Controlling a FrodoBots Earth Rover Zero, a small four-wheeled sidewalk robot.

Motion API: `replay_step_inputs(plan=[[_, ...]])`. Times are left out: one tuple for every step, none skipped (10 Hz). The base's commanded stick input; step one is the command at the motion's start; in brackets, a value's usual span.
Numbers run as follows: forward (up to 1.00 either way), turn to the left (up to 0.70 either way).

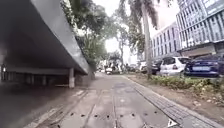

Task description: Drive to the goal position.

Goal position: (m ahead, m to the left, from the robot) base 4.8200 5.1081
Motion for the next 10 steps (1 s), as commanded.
replay_step_inputs(plan=[[0.7, 0.05], [0.7, 0.12], [0.7, 0.14], [0.7, 0.07], [0.7, 0.0], [0.7, 0.0], [0.7, 0.0], [0.7, 0.0], [0.7, 0.0], [0.7, 0.0]])
